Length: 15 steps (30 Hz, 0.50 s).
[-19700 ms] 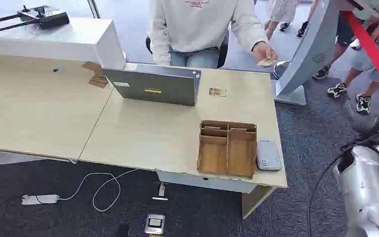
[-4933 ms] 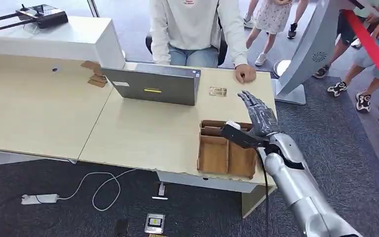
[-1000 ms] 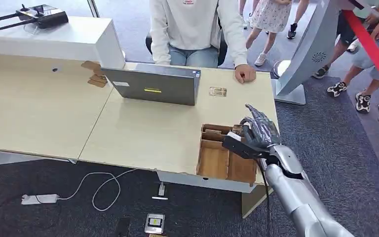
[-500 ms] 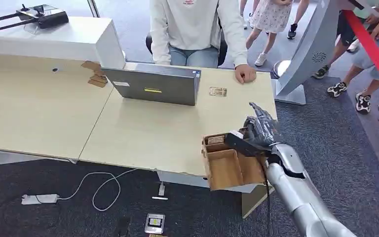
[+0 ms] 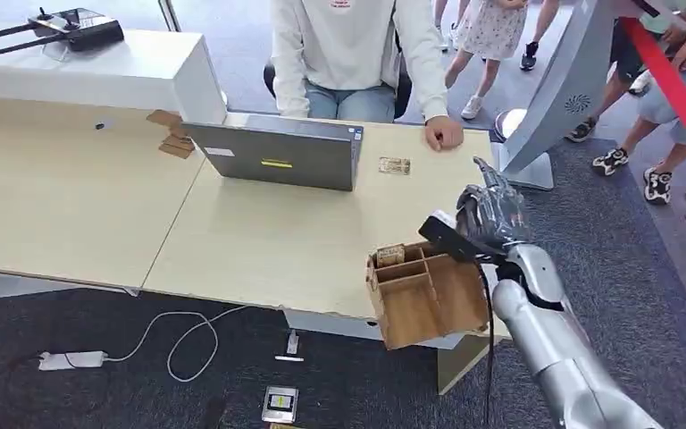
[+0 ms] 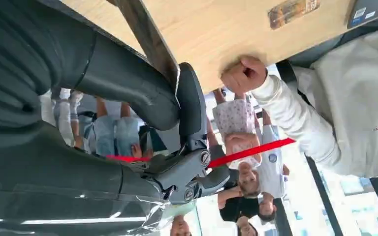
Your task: Pass the card to the sensor for recognition and then transmit it.
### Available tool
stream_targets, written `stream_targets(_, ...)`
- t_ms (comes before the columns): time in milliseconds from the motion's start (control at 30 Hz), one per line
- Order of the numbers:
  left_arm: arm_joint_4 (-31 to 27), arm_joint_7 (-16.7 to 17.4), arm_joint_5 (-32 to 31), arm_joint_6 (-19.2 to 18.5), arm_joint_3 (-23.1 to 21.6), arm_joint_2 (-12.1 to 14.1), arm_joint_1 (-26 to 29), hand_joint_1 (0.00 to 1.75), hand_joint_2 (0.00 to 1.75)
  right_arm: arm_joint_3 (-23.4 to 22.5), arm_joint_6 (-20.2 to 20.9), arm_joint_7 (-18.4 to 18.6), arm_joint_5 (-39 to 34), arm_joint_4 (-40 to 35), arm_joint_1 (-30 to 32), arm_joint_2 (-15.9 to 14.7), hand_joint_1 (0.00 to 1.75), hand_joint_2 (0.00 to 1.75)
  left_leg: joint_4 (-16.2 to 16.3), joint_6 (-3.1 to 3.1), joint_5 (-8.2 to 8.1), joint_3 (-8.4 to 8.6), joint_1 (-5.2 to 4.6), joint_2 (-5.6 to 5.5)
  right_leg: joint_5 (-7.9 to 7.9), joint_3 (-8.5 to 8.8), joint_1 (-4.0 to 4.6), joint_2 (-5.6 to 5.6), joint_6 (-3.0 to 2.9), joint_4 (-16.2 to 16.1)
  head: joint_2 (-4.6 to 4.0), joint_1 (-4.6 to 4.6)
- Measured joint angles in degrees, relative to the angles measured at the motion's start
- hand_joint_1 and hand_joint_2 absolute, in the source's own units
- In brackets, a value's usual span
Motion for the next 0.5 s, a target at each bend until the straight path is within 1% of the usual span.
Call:
stream_targets(300,0.02,-0.35,-0.96,0.02,0.0,0.72,0.28,0.0,0.0,-1.01,-2.69,-0.37,0.0,-1.05,-0.03,-0.04,1.75,1.75,0.0,0.0,0.0,0.0,-0.01,0.0,0.01,0.01,-0.01,0.0,0.0,0.0,0.0,0.0)
stream_targets(500,0.02,-0.55,-2.23,0.44,0.0,0.83,0.27,0.0,0.0,-1.68,-2.6,-1.09,0.81,-1.84,-1.23,0.13,1.75,1.75,0.0,0.0,0.0,0.0,-0.01,0.01,0.0,0.01,0.0,0.0,0.0,0.0,0.0,0.0)
